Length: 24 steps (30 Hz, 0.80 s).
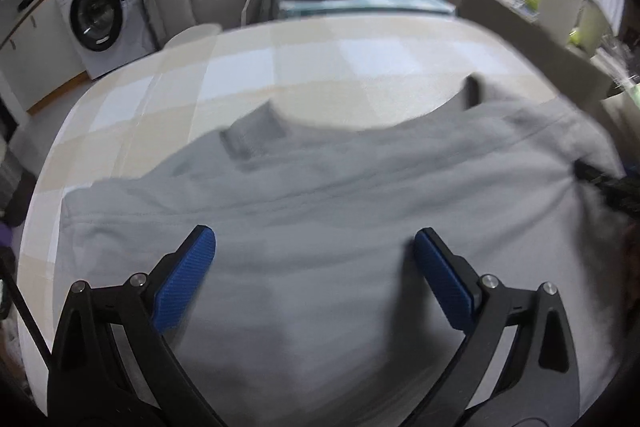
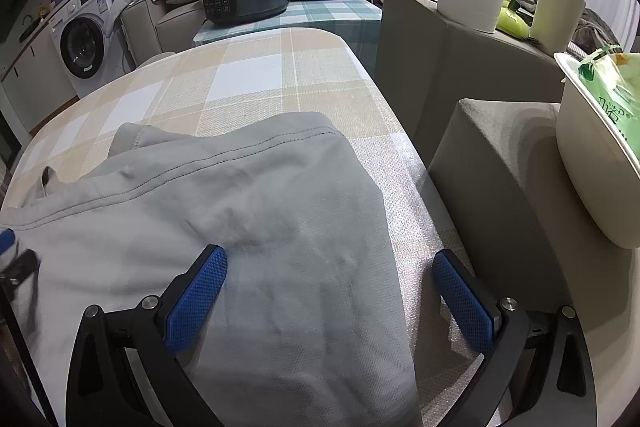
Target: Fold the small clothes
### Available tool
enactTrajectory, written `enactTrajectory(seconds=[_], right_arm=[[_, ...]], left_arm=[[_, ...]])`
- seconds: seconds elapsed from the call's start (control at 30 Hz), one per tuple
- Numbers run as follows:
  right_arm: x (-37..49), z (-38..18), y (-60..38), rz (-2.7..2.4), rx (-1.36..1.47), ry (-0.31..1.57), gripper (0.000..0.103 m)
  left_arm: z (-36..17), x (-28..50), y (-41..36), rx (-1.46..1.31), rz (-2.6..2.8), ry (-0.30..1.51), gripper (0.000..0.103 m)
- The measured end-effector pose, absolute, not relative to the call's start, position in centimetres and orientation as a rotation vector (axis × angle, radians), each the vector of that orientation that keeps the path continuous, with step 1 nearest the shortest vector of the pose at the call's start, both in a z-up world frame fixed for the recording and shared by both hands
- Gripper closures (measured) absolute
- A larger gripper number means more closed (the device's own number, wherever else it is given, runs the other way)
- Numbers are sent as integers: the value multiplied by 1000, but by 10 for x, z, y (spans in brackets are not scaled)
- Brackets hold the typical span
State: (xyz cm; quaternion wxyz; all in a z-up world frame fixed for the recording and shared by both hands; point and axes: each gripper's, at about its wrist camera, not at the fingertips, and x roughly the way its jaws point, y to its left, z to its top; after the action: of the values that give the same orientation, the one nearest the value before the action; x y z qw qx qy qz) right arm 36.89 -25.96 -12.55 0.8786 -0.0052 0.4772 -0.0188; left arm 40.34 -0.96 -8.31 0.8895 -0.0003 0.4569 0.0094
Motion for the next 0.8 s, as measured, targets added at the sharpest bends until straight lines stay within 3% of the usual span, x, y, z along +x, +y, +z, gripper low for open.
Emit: enactTrajectory(seconds=[0.23,0.37,0.63,0.8], right_arm=[[366,-123,-248,-59,-89,964,0],[351,-97,-219,-30,-158,838,0],[391,-124,-114,185,-271,950,0],[402,-128,-133,213,-248,941,0]], left_arm=[[-91,404,31,-129,100,940,2],[-93,405,29,-92,113,952,1],[-94,406,28,-92,110,952,1],[-91,405,29,-92,108,952,1]])
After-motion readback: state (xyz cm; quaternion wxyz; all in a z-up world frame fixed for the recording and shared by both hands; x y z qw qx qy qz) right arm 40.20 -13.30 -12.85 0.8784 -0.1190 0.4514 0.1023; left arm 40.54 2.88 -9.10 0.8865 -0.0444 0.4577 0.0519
